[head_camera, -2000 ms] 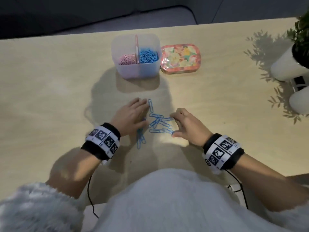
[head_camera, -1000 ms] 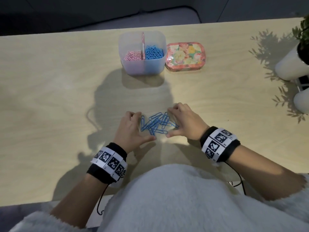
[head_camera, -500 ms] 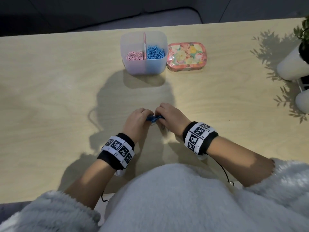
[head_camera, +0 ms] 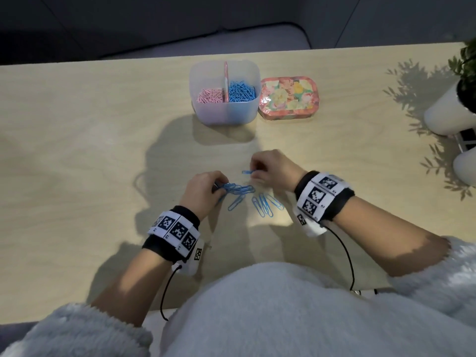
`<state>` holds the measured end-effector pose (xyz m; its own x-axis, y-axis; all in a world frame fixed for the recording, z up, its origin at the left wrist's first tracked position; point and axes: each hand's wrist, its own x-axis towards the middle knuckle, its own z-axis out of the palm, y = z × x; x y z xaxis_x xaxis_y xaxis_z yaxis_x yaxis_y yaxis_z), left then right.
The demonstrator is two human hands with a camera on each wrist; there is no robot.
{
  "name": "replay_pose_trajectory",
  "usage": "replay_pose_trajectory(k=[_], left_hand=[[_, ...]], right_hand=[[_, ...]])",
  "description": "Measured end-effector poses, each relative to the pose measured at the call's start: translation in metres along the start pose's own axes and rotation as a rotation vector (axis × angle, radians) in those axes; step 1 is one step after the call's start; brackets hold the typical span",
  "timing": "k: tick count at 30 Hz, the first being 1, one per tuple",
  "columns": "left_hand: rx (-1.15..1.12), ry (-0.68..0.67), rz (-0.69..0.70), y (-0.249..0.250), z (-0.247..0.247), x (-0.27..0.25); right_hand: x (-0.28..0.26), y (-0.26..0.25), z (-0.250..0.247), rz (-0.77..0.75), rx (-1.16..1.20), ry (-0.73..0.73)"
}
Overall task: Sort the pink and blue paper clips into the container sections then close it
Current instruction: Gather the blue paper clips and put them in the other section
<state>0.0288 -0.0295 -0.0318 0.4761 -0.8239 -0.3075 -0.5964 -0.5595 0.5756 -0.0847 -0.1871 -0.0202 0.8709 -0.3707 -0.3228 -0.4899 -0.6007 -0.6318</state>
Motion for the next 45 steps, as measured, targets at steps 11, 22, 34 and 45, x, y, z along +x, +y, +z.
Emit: replay_pose_trajectory(k=[11, 22, 34, 45], left_hand=[[-0.309, 0.108, 0.027, 0.011, -0.03, 0.034], [-0.274, 0.396, 0.036, 0.077, -0.08, 0.14], [0.145, 0.281, 0.255, 0.095, -0.071, 0.127], [0.191, -0.074, -0.132, 0.014, 0.011, -0.009]], right_hand=[[0.1, -0.034, -0.1, 0.099, 0.101, 0.38], [0.036, -0.014, -0.086, 0.005, 0.116, 0.439], [-0.056, 0.021, 0.009, 0.225, -0.15, 0.063], [-0.053, -0.006, 0.042, 0.262, -0.208, -0.038]])
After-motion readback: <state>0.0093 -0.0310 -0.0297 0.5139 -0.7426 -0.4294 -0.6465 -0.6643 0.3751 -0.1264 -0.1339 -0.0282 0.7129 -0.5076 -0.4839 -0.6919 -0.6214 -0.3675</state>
